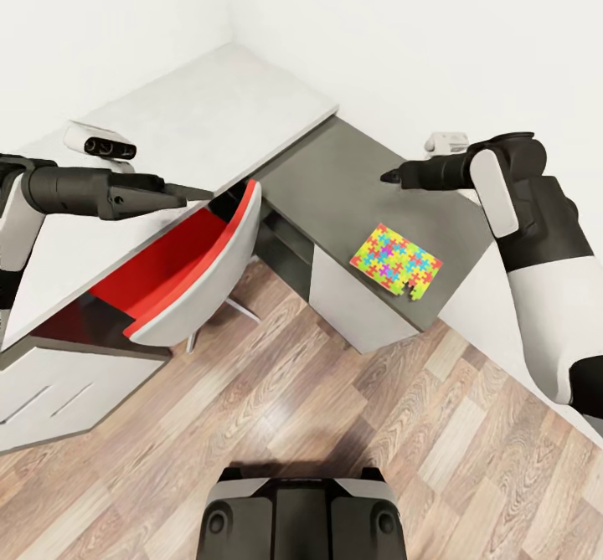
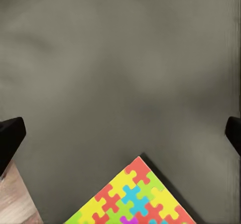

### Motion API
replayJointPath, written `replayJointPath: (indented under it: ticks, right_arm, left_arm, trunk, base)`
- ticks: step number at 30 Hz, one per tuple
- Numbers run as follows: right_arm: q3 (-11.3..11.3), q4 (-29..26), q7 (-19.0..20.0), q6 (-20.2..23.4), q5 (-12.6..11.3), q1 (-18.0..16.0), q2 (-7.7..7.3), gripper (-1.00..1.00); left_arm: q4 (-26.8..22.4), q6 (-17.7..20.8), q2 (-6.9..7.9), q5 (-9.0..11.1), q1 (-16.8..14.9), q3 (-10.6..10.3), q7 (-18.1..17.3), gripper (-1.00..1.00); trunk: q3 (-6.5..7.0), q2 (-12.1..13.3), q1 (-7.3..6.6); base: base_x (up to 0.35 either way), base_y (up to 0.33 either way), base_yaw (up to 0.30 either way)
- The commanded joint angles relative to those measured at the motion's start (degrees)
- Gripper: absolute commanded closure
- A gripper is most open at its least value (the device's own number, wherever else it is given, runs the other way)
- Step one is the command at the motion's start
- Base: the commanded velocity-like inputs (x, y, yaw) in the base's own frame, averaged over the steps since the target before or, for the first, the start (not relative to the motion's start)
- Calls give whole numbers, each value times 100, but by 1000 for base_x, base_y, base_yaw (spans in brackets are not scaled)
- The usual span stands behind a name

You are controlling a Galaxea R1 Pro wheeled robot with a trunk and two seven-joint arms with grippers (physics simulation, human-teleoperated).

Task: Put all the toys in the child's room - the three board games (two on the bed and one on the table), the two jigsaw puzzles on the table, and the tennis ball on the table - inside the toy box on the table in the child's room.

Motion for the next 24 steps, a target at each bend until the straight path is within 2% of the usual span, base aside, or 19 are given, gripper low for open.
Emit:
replayJointPath:
  ticks: [1, 7, 14, 24]
  right_arm:
    - [-14, -45, 33, 18, 27, 10, -19, -100]
    - [-53, -150, 33, 18, -13, 98, -71, -100]
    - [-77, -292, 33, 18, -311, 148, -218, -100]
    - [-75, -289, 33, 18, -406, 172, -286, -100]
  left_arm:
    - [112, 59, 4, 15, -7, -12, -5, -100]
    - [340, 55, 12, -19, -7, 4, -3, -100]
    - [393, 57, 14, -49, -7, 41, -20, -100]
    - [399, 59, 17, -58, -7, 42, -20, -100]
  trunk:
    - [2, -9, 4]
    - [58, -9, 4]
    - [118, -9, 4]
    - [201, -9, 4]
  base:
    - [0, 0, -39]
    - [0, 0, -99]
    - [7, 4, -187]
    - [150, 96, -207]
